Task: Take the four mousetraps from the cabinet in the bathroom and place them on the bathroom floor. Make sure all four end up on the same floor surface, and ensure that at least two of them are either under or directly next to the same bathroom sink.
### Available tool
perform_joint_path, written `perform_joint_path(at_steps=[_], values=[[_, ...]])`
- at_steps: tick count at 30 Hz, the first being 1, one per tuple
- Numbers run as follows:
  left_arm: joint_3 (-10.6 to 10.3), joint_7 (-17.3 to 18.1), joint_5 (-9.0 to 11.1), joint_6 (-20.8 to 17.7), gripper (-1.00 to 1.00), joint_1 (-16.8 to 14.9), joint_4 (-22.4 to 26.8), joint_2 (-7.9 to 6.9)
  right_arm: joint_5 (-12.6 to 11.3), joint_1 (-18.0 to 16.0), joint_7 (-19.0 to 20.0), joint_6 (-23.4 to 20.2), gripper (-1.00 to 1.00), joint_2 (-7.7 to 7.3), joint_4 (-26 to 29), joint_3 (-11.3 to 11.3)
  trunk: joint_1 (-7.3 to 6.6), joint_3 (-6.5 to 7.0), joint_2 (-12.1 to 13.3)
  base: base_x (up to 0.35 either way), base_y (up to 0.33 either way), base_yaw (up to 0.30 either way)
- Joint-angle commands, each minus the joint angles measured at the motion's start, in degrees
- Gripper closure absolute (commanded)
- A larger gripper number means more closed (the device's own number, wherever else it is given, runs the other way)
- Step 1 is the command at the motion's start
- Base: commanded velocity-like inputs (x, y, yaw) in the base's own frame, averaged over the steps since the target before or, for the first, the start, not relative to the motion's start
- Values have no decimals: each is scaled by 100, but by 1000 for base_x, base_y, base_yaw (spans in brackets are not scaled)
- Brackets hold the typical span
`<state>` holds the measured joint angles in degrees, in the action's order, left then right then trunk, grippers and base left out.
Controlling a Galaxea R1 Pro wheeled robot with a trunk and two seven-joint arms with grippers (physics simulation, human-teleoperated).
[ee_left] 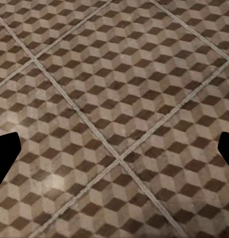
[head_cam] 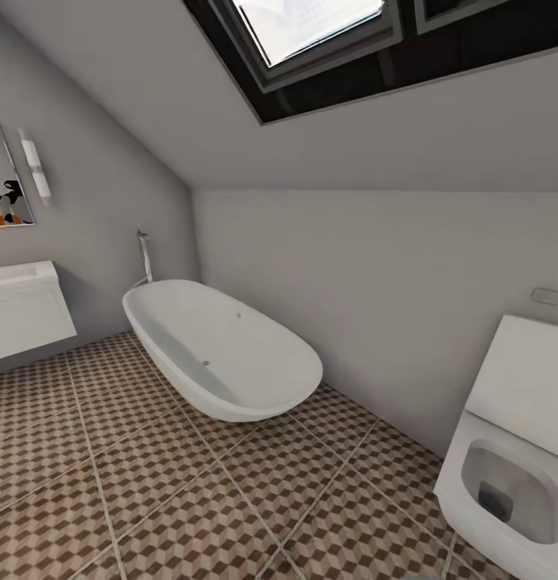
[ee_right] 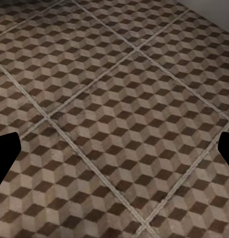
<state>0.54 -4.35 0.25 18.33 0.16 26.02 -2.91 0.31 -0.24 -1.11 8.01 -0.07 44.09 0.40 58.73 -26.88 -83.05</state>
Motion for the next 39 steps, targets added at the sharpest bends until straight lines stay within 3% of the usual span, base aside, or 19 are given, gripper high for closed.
perform_joint_path(at_steps=[1,24,39], values=[[-1,-13,2,9,-100,2,5,0,3,-2,-12,16,-100,-1,-3,4,0,-5,-3,0,0,0],[-1,-13,2,13,-100,2,0,1,4,-2,-42,16,-100,11,-5,4,0,-5,-3,0,0,-3],[-1,-13,2,12,-100,2,0,1,4,-2,-38,16,-100,9,-5,4,0,56,-3,0,0,-196]])
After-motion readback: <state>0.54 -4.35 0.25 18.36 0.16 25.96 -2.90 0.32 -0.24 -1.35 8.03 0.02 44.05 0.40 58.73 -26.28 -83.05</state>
